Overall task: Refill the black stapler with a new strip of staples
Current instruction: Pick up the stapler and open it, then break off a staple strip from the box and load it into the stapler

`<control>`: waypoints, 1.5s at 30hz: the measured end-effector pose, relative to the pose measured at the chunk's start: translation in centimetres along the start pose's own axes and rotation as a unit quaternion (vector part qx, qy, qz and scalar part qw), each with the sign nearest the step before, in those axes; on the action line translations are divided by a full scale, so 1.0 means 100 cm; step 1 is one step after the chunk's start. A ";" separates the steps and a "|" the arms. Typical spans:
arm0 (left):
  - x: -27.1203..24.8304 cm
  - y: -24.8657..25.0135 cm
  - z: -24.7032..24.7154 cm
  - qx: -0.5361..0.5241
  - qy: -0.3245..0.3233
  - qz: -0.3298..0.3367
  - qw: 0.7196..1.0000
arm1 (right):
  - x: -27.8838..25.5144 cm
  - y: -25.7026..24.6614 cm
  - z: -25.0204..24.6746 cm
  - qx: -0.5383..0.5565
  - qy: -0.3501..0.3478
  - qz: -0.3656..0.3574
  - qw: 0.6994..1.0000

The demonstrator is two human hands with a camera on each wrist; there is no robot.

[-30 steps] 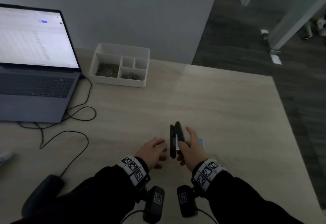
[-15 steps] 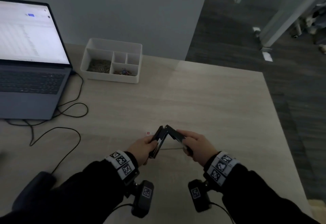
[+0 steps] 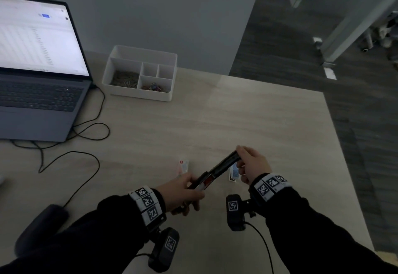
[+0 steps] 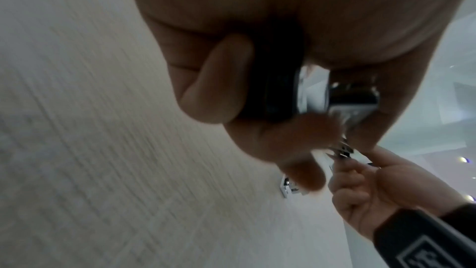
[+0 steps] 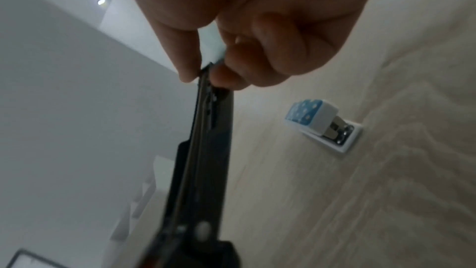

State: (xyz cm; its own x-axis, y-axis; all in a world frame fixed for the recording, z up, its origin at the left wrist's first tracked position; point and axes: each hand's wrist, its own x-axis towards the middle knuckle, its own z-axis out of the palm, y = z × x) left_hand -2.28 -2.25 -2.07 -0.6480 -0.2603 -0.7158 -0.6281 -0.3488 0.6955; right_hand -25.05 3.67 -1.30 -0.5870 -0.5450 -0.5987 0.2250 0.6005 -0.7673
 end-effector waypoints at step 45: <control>-0.001 -0.006 0.045 0.027 0.108 0.065 0.992 | -0.049 0.060 -0.011 -0.006 -0.060 0.027 0.998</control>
State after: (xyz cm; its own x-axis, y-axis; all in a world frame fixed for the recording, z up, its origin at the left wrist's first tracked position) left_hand -3.83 2.03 -2.16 -0.6202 -0.4893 -0.6131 -0.5716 -0.2533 0.7804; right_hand -21.66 10.61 -2.71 -0.4761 -0.5781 -0.6627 0.2446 0.6368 -0.7312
